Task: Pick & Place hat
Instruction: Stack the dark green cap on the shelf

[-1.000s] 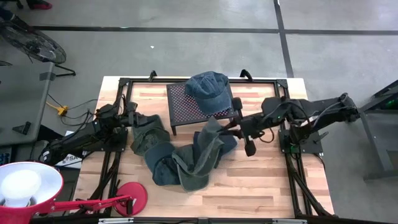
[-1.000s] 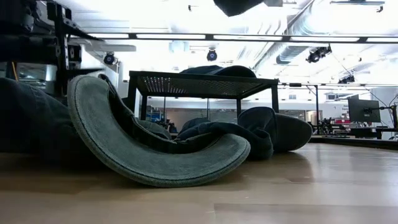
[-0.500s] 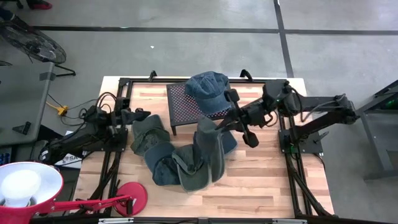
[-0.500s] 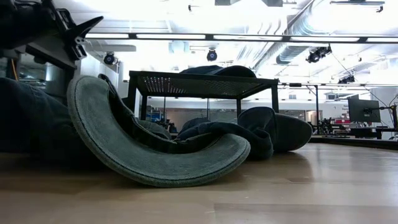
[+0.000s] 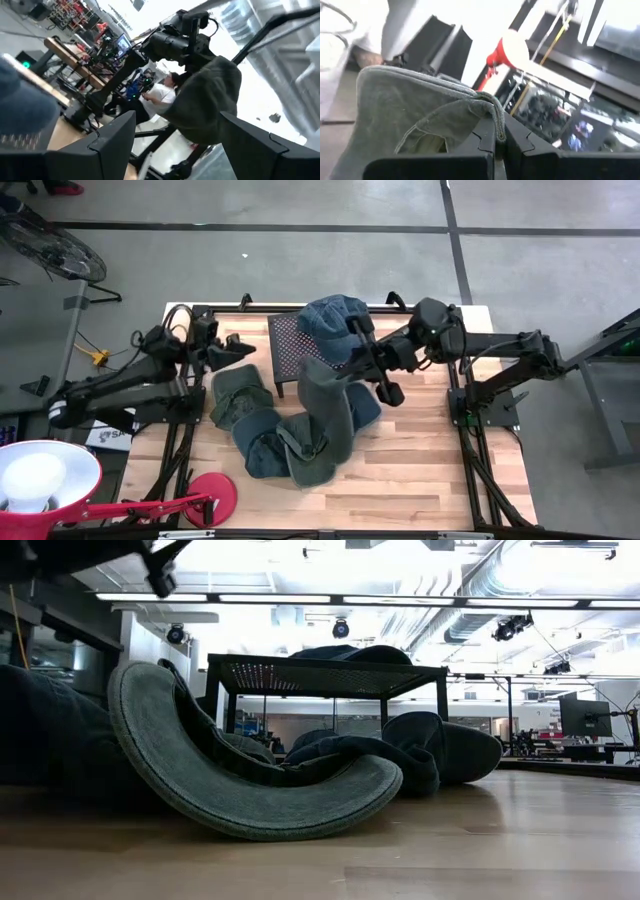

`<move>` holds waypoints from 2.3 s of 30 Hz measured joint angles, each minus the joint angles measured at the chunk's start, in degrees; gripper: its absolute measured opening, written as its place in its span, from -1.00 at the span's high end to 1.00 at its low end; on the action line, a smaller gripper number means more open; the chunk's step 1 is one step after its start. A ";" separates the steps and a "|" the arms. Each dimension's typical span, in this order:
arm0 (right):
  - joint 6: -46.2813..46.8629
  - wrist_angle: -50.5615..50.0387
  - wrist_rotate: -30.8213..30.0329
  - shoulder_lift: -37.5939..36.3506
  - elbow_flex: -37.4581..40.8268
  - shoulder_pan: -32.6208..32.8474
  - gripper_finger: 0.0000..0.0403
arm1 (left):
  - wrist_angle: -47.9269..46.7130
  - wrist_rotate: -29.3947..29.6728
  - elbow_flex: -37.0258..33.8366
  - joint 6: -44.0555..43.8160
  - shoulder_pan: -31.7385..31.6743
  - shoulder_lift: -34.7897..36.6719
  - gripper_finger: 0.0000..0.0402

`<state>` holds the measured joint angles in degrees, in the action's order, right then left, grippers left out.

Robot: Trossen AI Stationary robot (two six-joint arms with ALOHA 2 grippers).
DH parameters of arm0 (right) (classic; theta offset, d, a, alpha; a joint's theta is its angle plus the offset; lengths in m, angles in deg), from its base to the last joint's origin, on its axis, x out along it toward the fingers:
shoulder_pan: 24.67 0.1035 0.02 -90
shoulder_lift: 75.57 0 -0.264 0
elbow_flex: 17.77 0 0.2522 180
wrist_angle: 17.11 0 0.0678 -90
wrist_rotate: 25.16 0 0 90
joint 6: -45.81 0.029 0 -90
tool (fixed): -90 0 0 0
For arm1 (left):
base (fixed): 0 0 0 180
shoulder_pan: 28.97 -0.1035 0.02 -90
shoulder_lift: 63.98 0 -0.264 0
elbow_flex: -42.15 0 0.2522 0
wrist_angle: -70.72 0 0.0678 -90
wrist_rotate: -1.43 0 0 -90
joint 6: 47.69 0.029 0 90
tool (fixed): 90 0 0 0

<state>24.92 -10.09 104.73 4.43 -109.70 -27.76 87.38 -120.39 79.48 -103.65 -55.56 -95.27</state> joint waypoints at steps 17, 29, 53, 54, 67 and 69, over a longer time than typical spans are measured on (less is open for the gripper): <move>4.51 7.80 7.01 0.06 0.00 -0.22 1.00 | -0.03 -17.79 33.00 20.41 6.65 -33.18 -0.37; 7.20 10.22 7.23 0.05 0.00 -0.22 1.00 | -0.29 -18.15 42.93 25.88 10.98 -43.61 -0.37; 7.25 9.94 3.69 0.03 0.00 -0.94 1.00 | -0.38 -14.01 45.18 28.26 17.41 -46.31 -0.24; 7.28 9.94 3.71 0.03 0.00 -1.07 1.00 | -0.42 -13.69 45.18 28.26 17.66 -46.31 -0.18; 8.25 8.62 3.55 0.03 0.00 -1.08 0.98 | -0.51 -15.16 45.14 28.65 17.62 -46.29 0.93; 8.46 8.55 3.53 0.03 0.00 -1.08 0.98 | -0.53 -15.38 45.14 28.65 17.62 -46.29 0.91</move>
<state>33.38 -1.54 108.26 4.46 -109.70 -28.83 86.85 -135.77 124.61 -75.00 -37.94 -141.56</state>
